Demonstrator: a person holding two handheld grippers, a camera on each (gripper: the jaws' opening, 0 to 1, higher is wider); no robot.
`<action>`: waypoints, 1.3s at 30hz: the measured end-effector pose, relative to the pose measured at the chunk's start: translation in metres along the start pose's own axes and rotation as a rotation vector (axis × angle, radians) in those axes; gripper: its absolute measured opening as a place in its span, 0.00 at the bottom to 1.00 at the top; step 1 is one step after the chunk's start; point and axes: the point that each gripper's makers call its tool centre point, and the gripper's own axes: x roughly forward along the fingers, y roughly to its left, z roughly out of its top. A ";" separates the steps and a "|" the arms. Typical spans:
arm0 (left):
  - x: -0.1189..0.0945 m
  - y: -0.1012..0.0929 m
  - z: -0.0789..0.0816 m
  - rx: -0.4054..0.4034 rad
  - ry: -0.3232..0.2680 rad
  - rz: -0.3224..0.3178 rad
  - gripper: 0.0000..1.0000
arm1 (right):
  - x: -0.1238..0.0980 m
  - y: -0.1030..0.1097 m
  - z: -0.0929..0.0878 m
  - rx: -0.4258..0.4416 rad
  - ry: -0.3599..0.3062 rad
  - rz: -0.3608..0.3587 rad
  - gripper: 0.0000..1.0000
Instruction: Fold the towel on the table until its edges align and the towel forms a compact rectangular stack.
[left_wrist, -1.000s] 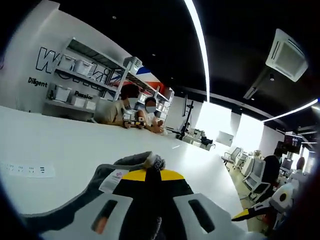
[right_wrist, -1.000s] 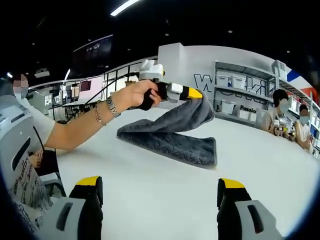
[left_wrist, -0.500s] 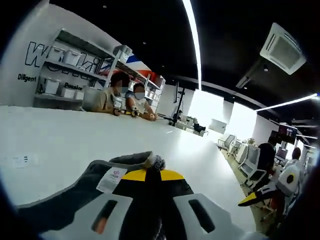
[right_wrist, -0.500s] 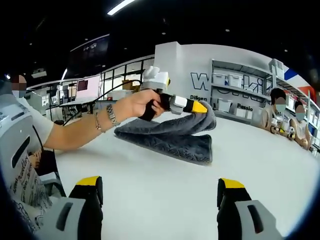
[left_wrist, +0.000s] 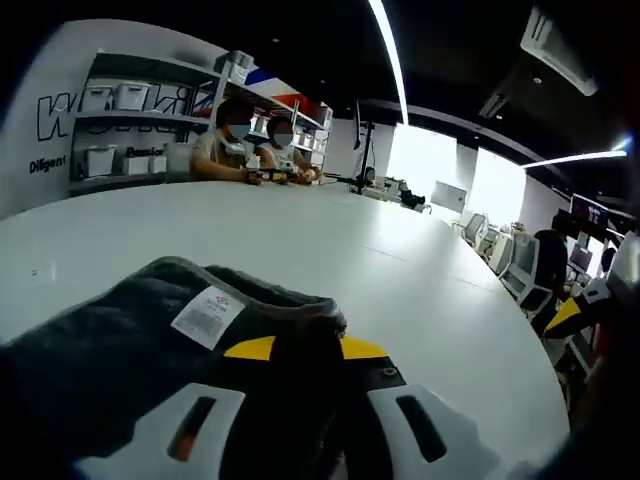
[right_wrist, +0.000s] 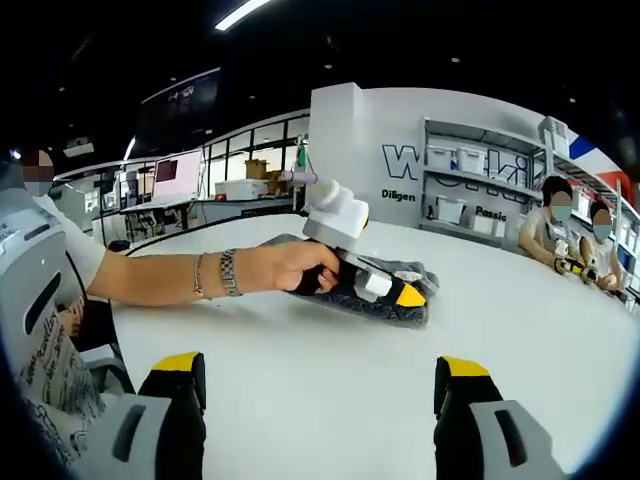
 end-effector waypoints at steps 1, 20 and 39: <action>-0.002 -0.003 0.002 -0.008 0.000 -0.014 0.28 | 0.000 0.000 0.000 0.001 0.000 -0.001 0.99; -0.105 -0.006 0.052 -0.071 -0.194 -0.116 0.82 | 0.015 0.017 0.014 -0.024 -0.015 0.038 0.99; -0.225 0.033 0.021 0.032 -0.145 0.039 1.00 | 0.027 0.025 0.022 -0.049 -0.022 0.070 0.99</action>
